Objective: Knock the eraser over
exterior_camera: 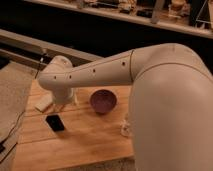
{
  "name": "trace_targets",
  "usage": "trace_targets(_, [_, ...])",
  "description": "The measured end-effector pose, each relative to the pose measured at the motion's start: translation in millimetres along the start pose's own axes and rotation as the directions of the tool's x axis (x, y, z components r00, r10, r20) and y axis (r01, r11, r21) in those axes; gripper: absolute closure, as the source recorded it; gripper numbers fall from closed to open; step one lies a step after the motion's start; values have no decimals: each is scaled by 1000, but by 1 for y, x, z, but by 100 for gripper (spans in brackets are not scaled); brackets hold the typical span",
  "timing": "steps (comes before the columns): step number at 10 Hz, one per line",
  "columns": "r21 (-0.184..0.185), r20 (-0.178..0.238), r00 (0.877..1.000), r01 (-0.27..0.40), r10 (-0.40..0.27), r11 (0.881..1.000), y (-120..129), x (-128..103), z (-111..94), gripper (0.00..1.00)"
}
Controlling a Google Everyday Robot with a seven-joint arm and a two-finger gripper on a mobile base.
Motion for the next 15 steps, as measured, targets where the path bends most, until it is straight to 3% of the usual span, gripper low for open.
trace_targets(3, [-38, 6, 1000, -8, 8, 999, 6, 4, 6, 35])
trace_targets(4, [-54, -19, 1000, -20, 19, 998, 8, 11, 9, 35])
trace_targets(6, [-72, -118, 993, -10, 1, 997, 9, 32, 14, 35])
trace_targets(7, [-83, -205, 978, 9, -26, 997, 8, 48, 13, 35])
trace_targets(9, [-98, -334, 940, 44, -75, 994, 3, 65, 5, 35])
trace_targets(10, [-92, -368, 926, 56, -86, 994, -3, 66, 2, 35])
trace_targets(11, [-73, -387, 917, 67, -90, 995, -11, 60, -1, 35])
trace_targets(12, [-47, -382, 920, 72, -85, 996, -18, 49, -2, 35])
trace_targets(14, [-10, -333, 940, 73, -72, 997, -27, 25, 1, 35])
trace_targets(15, [-9, -331, 941, 71, -70, 997, -27, 25, 1, 35])
